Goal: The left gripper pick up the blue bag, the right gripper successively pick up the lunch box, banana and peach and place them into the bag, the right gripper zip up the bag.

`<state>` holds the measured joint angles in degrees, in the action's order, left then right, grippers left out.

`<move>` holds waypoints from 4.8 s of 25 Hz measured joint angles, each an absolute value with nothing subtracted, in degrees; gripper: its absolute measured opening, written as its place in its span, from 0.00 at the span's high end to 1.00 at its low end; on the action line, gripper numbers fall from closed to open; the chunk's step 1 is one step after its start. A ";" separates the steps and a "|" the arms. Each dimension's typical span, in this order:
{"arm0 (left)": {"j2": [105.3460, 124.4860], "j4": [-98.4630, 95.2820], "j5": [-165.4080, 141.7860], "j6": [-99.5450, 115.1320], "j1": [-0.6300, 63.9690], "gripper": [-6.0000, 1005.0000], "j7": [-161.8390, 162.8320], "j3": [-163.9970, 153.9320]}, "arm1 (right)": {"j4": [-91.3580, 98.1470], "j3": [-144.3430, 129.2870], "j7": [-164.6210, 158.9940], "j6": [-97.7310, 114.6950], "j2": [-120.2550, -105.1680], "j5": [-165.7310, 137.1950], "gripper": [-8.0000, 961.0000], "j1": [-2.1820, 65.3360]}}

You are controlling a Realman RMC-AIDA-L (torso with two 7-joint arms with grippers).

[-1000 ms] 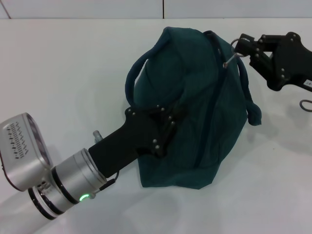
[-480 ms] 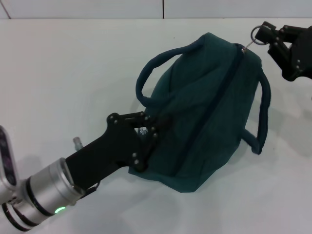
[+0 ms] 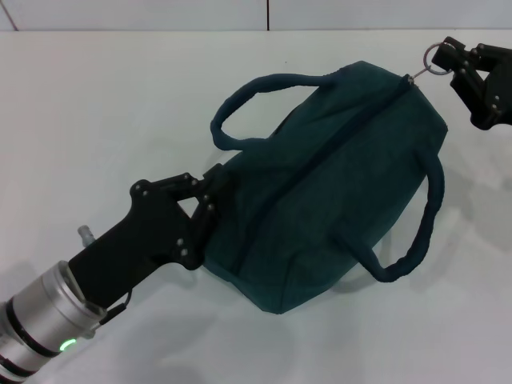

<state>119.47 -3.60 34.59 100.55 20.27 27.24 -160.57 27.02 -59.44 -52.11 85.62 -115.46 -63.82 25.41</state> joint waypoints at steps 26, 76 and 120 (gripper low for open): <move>119.43 -2.99 38.36 99.93 21.92 0.95 29.46 -160.57 | 24.37 -57.56 -55.11 81.69 -115.49 -62.71 0.89 25.14; 119.79 -2.68 38.24 99.84 23.29 0.92 31.80 -160.58 | 25.91 -61.96 -51.96 66.45 -115.55 -71.69 0.96 27.82; 119.64 -5.31 43.67 108.49 21.18 0.38 32.35 -160.59 | 33.03 -52.56 -62.91 87.25 -115.00 -74.83 0.30 22.36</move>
